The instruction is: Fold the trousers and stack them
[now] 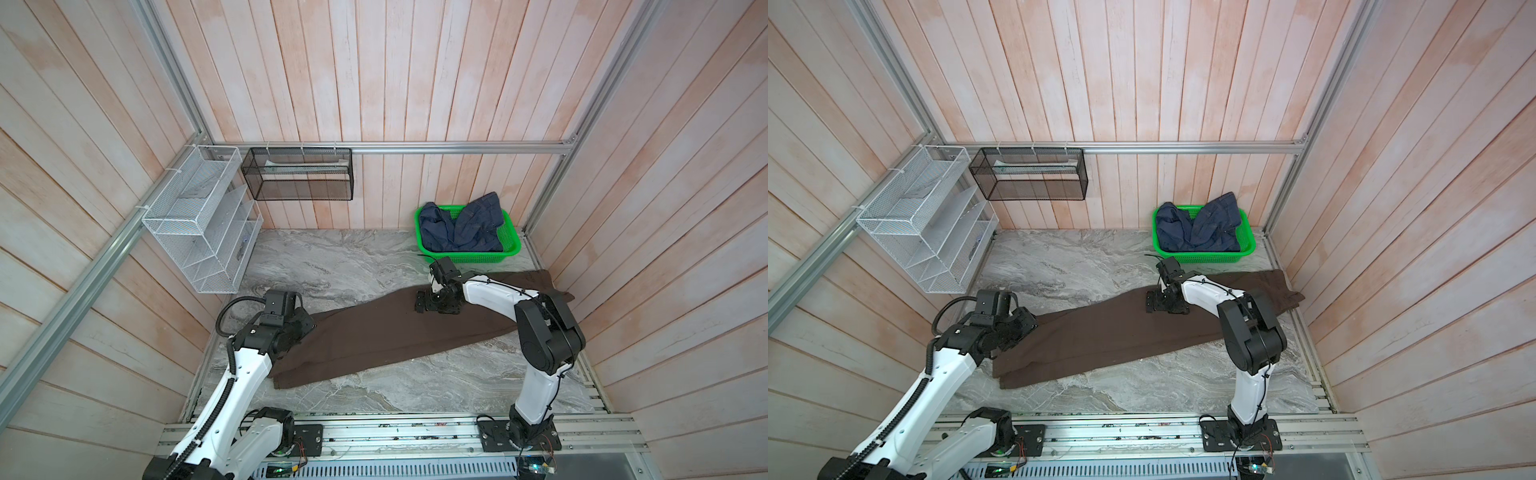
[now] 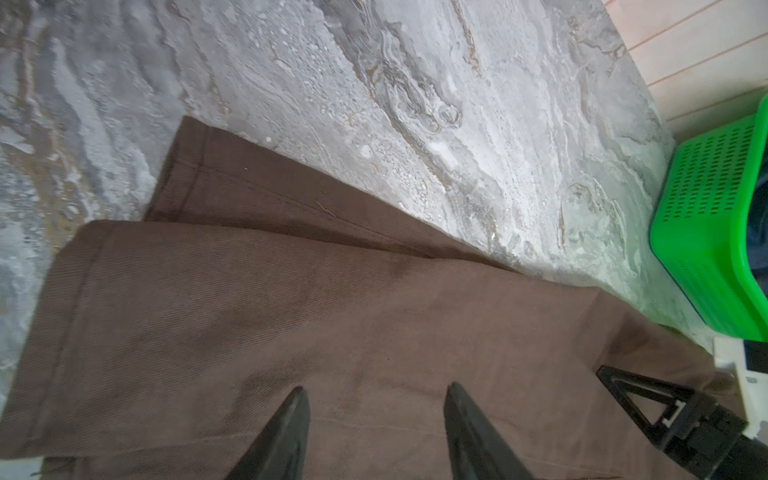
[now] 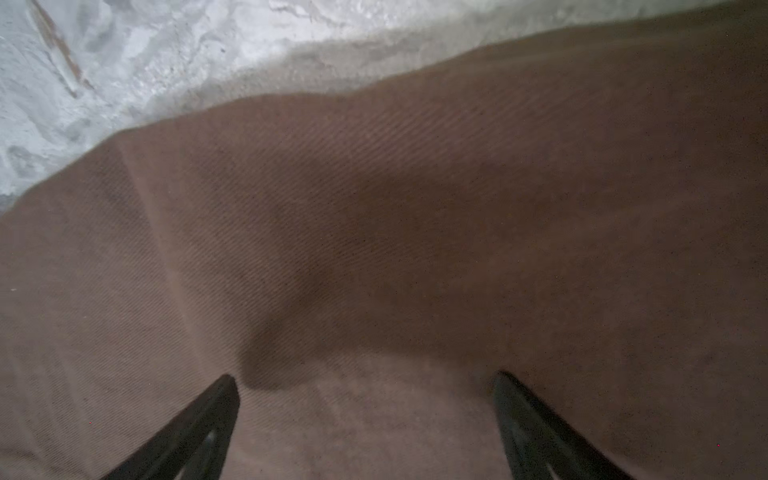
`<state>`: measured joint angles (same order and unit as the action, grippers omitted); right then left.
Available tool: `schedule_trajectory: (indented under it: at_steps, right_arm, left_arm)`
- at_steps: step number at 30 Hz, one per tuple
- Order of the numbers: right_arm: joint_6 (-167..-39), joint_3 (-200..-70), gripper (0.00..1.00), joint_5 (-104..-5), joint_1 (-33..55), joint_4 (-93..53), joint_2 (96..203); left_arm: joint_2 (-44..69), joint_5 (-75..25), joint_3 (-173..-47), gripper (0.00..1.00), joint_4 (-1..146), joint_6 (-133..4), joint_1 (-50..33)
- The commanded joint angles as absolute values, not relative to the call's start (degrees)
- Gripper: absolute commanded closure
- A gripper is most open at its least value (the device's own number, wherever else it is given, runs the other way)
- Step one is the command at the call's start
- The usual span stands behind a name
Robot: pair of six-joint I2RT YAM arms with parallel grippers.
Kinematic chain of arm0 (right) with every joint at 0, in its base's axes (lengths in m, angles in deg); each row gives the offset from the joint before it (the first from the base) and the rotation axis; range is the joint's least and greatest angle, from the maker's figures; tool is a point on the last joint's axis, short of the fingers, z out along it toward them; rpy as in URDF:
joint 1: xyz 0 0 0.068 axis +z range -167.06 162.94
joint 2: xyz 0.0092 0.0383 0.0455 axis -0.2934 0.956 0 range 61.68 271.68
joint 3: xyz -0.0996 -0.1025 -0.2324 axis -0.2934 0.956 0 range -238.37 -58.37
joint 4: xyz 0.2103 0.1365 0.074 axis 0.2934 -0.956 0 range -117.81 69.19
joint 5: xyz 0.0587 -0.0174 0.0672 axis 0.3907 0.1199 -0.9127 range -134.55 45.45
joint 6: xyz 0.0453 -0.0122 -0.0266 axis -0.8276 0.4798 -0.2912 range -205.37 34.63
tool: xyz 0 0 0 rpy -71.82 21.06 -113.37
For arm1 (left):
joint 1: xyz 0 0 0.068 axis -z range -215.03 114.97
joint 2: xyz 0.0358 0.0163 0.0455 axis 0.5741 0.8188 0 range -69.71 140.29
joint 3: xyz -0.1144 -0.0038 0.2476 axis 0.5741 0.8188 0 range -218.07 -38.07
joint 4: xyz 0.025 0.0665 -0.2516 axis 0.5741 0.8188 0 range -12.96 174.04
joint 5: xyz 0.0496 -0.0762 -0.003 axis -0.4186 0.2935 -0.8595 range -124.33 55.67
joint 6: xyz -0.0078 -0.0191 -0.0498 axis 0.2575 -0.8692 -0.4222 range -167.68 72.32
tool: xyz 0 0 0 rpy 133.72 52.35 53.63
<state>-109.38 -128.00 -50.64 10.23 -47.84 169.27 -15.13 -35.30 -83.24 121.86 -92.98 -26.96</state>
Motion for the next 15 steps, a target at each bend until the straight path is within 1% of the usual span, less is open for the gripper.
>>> schedule_trajectory:
  at_steps: [1,9,13,15]
  right_arm:
    - [-109.4,-124.37,0.02,-47.13,8.28,-51.48,171.33]
    - [-110.38,-115.41,0.02,-44.74,-1.34,-49.74,165.75]
    - [-109.31,-114.59,0.02,-44.86,-2.84,-49.55,164.0]
    - [-108.98,-114.71,0.02,-45.17,-2.83,-49.65,163.7]
  left_arm:
    - [-16.36,-39.63,-85.78,0.44,126.47,-92.48,-28.3]
    - [-12.55,-38.25,-84.7,0.39,124.75,-89.67,-32.57]
    - [-7.42,-36.03,-83.47,0.39,120.41,-88.61,-32.9]
    - [-3.93,-34.5,-82.61,0.4,117.56,-88.2,-32.84]
